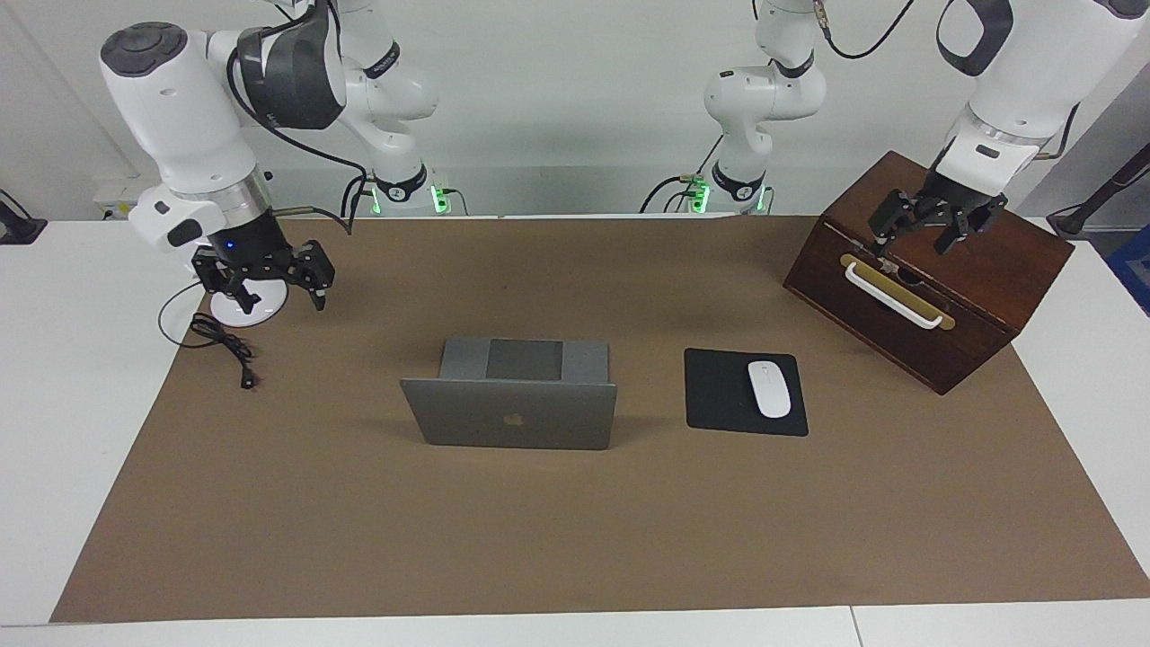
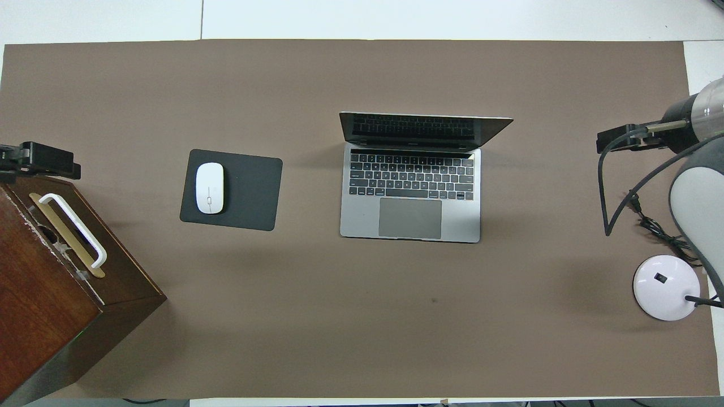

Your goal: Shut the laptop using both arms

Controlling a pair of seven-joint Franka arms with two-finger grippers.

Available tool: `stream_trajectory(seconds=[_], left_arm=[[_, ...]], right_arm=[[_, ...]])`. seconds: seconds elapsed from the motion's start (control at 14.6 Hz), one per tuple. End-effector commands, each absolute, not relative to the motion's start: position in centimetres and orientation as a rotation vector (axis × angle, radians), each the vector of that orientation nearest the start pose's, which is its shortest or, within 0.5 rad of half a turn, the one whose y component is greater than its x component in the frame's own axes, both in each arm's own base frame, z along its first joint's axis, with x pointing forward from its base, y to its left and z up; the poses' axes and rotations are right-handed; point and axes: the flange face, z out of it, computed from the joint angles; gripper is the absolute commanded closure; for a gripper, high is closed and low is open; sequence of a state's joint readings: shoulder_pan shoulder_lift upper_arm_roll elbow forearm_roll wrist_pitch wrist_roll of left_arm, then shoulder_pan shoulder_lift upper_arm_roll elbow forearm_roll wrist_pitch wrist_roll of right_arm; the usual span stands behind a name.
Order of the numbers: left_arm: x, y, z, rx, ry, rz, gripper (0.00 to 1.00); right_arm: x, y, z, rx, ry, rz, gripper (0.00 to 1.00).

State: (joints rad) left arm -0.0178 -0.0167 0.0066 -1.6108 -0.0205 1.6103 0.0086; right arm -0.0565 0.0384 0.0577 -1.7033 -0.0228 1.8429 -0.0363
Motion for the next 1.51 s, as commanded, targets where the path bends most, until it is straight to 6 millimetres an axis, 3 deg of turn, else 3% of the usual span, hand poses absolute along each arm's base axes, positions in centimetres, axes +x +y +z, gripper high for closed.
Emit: stream_trajectory(seconds=[0.0,0.21,0.62,0.69,0.75,0.82,0.89,0.96,1.17,1.44], left_arm=[[54.6,-0.6,61.7,-3.168,0.006,-0.036,0.04],[54.6,-0.5,61.6,-3.168,0.003,-0.027,1.0],[54.7,-0.8,61.6,-3.175,0.012,-0.034,1.0],[54.6,-1.1,61.7,-3.204,0.01,-0.039,1.0],[54.7,-1.5,61.7,-3.229,0.013,-0.046,1.0],[54.8,-2.2,61.8,-3.232,0.029,-0.055,1.0],[55.0,-2.6,61.8,-3.236,0.038,-0.079,1.0],[55.1,-3.0,61.7,-3.237,0.038,-0.098,1.0],[54.9,-6.1,60.5,-3.269,0.101,-0.175,1.0],[52.9,-9.9,56.4,-3.309,0.104,-0.394,1.0]], right_arm=[[57.9,-0.5,56.5,-3.161,-0.07,-0.186,0.0],[57.9,-0.4,56.5,-3.161,-0.072,-0.186,0.0],[58.0,-0.6,56.4,-3.161,-0.07,-0.196,0.0],[58.3,-0.8,56.6,-3.159,-0.068,-0.241,0.06],[58.4,-1.3,56.6,-3.159,-0.078,-0.256,0.3],[58.7,-1.3,56.4,-3.16,-0.081,-0.258,0.65],[59.0,-1.5,56.3,-3.158,-0.079,-0.29,0.92],[59.5,-1.8,55.7,-3.162,-0.08,-0.297,1.0],[62.7,-2.6,52.5,-3.166,-0.117,-0.355,1.0],[68.3,-3.2,50.5,-3.156,-0.109,-0.366,1.0]])
